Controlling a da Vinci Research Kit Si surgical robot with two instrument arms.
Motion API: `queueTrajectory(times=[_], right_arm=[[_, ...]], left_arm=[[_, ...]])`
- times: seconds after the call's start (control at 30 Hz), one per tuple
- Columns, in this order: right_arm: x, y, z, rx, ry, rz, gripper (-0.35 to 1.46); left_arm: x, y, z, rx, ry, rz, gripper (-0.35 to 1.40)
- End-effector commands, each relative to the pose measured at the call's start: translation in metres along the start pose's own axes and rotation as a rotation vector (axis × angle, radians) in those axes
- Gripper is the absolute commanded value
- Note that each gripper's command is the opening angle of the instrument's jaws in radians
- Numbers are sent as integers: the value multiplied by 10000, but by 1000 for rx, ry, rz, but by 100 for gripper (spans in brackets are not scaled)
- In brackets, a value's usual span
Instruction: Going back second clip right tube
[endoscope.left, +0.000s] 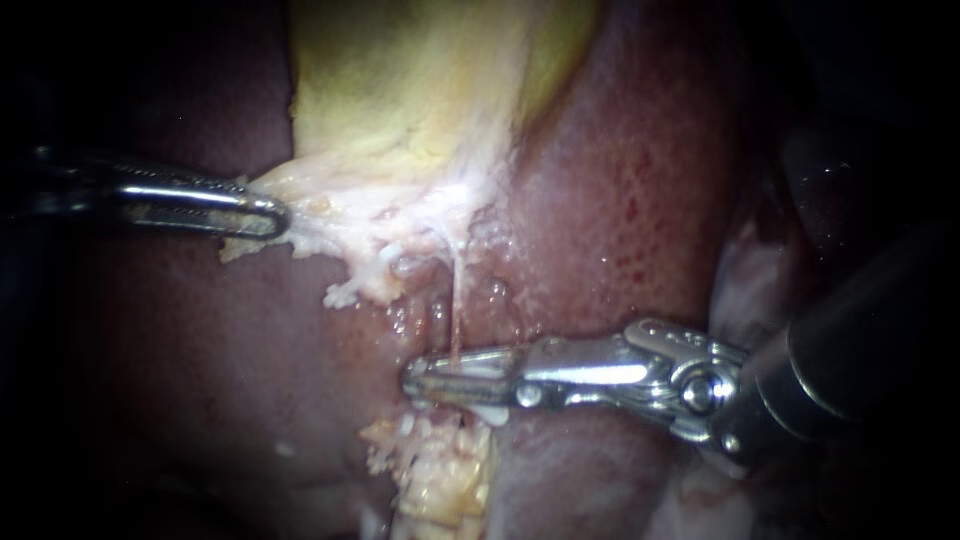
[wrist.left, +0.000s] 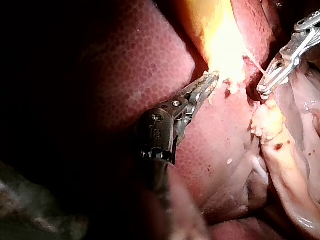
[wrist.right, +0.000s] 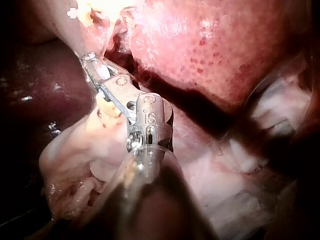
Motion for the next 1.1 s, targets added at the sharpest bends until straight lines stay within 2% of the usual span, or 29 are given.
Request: queueTrajectory(times=[0.03, 0.2, 0.27, 0.37, 0.63, 1.1], right_arm=[[0, 0, 2, 0, 0, -1, -35], [-7, 3, 8, -3, 0, -6, -1], [-9, 4, 12, -4, 1, -49, 13], [-8, 6, 17, -7, 3, -67, 33], [-7, 11, 25, -11, 5, -90, 42], [-10, 47, 30, -26, 12, -113, 49]], left_arm=[[0, 0, 0, 0, 0, 0, -35], [0, 0, -1, 0, 0, 0, -35], [0, 0, -1, 0, 0, 0, -35], [0, 1, -1, -1, 0, 0, -35], [-1, 1, -1, 0, 0, 1, -35], [-1, 5, -1, 0, 0, 1, -35]])
